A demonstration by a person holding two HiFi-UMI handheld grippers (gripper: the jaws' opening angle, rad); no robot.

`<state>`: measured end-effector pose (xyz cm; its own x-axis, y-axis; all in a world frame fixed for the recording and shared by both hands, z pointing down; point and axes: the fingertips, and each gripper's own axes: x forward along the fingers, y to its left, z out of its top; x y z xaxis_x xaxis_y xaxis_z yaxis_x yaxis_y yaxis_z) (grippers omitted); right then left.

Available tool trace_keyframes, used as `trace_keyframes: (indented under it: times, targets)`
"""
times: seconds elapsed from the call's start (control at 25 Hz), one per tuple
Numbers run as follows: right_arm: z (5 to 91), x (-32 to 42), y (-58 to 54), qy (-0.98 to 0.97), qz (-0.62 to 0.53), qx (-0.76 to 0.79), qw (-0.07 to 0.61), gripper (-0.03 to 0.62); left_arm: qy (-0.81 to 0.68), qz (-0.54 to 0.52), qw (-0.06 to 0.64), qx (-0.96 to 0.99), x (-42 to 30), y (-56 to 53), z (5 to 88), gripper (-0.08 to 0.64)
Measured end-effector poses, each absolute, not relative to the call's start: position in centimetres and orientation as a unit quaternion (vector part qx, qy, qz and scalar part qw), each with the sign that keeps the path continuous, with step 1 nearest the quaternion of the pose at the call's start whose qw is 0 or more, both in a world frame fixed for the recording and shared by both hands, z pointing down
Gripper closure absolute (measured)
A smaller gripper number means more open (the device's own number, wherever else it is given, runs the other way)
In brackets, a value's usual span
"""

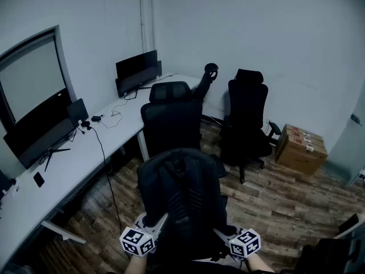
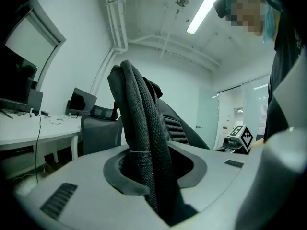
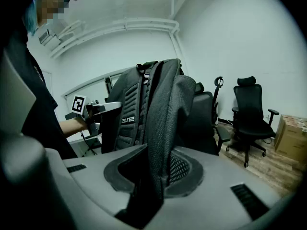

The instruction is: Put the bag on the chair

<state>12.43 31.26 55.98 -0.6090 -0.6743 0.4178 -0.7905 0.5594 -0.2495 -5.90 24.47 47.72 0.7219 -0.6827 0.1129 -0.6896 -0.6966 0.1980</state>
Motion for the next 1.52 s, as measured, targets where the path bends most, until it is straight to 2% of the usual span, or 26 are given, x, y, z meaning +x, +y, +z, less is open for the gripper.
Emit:
trace_keyframes:
  times: [0.36,1.0,1.52]
  targets:
    - [56.6,12.4,28.4,-0.863,0.221,0.432,0.14,0.486,-0.36,0.021,0.123,0.925,-5.7,21.0,48.5,0.434]
    - [56.4,5.9,12.6,-0.838,0.234,0.469,0.15,0.486,-0.323,0.021,0.147,0.935,-11.7,3.5,49.1,0.434]
    - [57.1,3.7,3.3,-0.819,0.243,0.498,0.149,0.486,-0.292,0.022,0.154,0.944,-13.4,-7.0,50.1,0.434]
